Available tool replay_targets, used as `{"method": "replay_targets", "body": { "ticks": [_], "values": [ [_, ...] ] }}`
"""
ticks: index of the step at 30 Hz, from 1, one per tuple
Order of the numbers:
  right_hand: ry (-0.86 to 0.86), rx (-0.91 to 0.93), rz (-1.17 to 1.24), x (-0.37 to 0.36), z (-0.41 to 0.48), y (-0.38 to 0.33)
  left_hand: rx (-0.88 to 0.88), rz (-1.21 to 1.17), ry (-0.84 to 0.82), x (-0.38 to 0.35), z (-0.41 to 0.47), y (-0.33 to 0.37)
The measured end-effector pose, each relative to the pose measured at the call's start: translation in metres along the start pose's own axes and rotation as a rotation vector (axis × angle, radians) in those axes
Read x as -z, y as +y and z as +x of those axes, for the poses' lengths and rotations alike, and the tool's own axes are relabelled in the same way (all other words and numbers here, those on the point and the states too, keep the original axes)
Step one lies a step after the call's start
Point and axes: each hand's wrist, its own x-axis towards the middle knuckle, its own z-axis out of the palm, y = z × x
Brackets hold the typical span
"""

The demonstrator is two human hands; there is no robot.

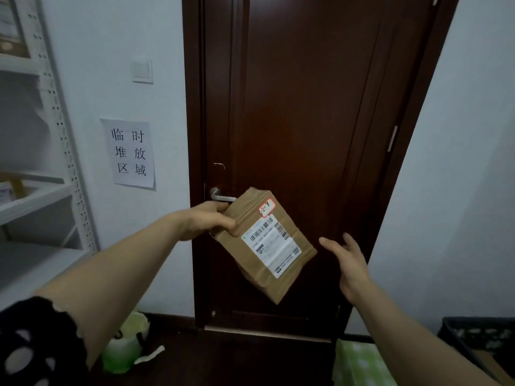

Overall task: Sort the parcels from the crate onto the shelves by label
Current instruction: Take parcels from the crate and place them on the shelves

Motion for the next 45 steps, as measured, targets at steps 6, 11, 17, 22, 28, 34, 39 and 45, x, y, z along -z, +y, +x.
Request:
{"method": "replay_targets", "body": {
  "ticks": [6,11,17,22,28,34,39,45],
  "values": [
    [-0.447,0.049,-0.440,-0.019,0.001,-0.024,0.021,0.101,-0.221,0.013,-0.001,0.022],
    [-0.653,-0.110,-0.406,-0.032,0.000,-0.018,0.034,0.086,-0.339,0.020,-0.005,0.023],
    [-0.595,-0.062,-0.308,-0.048,-0.005,-0.006,-0.003,-0.112,-0.047,0.026,-0.006,0.010],
    [-0.559,-0.044,-0.195,-0.072,-0.005,-0.001,-0.017,-0.290,0.055,0.025,-0.025,-0.017],
    [-0.589,-0.060,-0.175,-0.127,-0.006,0.010,0.072,-0.319,0.124,0.035,-0.047,-0.064],
    [-0.704,-0.123,-0.201,-0.209,-0.013,0.033,0.117,-0.336,0.297,0.084,-0.094,-0.105],
    [-0.732,-0.167,-0.182,-0.295,-0.031,0.059,0.179,-0.370,0.431,0.134,-0.137,-0.148],
    [-0.876,-0.231,-0.180,-0.384,-0.054,0.083,0.257,-0.469,0.531,0.182,-0.190,-0.200]
  ]
}}
